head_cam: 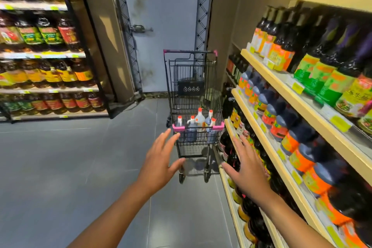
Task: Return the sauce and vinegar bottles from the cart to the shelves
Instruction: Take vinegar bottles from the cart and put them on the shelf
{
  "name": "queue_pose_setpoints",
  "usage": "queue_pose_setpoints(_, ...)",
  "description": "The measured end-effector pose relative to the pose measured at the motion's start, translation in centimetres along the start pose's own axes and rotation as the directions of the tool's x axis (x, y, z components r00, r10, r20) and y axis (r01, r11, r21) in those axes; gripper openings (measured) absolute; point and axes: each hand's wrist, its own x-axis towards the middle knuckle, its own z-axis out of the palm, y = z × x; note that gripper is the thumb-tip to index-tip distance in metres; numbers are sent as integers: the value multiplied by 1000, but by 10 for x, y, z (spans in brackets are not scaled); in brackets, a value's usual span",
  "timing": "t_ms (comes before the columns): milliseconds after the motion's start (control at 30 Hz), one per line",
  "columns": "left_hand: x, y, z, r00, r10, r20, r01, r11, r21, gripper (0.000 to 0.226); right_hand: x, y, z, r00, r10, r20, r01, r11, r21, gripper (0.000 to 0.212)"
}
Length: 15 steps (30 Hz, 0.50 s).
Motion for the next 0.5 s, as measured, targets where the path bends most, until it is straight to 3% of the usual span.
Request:
queue_pose_setpoints(133, 75, -24, 5, 999, -48, -11, 47, 998, -42, 72, 91, 14, 15, 999, -22, 45, 21, 1000, 17, 85)
queue_pose_setpoints(500, 266, -131, 41, 997, -56, 58, 63, 990, -123, 69, 292, 50, 99, 984, 121, 130, -123, 992, 1, 83)
